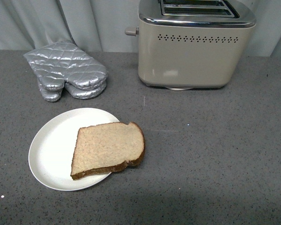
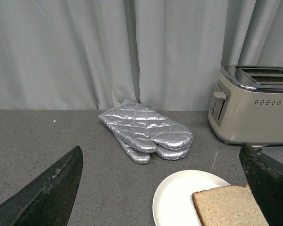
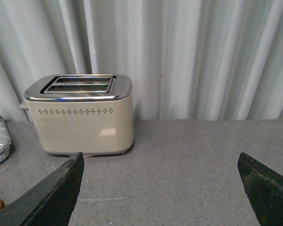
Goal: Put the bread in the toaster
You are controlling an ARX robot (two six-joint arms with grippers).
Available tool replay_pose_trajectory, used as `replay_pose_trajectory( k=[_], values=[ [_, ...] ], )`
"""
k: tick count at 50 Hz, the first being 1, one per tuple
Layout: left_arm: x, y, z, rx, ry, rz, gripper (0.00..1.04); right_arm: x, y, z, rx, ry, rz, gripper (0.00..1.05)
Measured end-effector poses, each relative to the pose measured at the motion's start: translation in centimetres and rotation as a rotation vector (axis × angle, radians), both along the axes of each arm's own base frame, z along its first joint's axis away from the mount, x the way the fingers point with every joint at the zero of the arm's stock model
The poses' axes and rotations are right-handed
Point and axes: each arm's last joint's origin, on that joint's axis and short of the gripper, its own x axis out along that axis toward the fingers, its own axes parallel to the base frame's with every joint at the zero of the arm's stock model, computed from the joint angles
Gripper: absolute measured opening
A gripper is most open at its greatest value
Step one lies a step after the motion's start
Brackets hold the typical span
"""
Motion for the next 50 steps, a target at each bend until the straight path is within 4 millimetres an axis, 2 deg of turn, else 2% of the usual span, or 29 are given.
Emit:
replay_pose_trajectory(
  k=[18, 20, 24, 28, 35, 44, 50],
  values=[
    [0.0, 0.0, 0.0, 0.000, 0.000, 0.002, 0.98, 0.0, 0.0, 0.0, 0.000, 0.000, 0.000, 0.95],
    [0.0, 0.0, -0.1, -0.029, 0.037, 0.046, 0.98, 0.0, 0.0, 0.0, 0.000, 0.000, 0.000, 0.95],
    [0.5, 0.0, -1.0, -0.174, 0.226, 0.259, 0.98, 0.0, 0.0, 0.0, 0.000, 0.000, -0.002, 0.95],
    [1.5, 0.0, -1.6, -0.266, 0.299, 0.293, 0.98, 0.0, 0.0, 0.0, 0.000, 0.000, 0.000, 0.95],
    [3.9, -0.1, -2.0, -0.352, 0.405, 0.233, 0.98, 0.0, 0.0, 0.0, 0.000, 0.000, 0.000, 0.95],
    [7.0, 0.1, -2.9, -0.369, 0.530, 0.187, 0.98, 0.0, 0.0, 0.0, 0.000, 0.000, 0.000, 0.95],
    [10.2, 0.3, -4.4, -0.342, 0.669, 0.150, 0.98, 0.0, 0.0, 0.0, 0.000, 0.000, 0.000, 0.95]
  ],
)
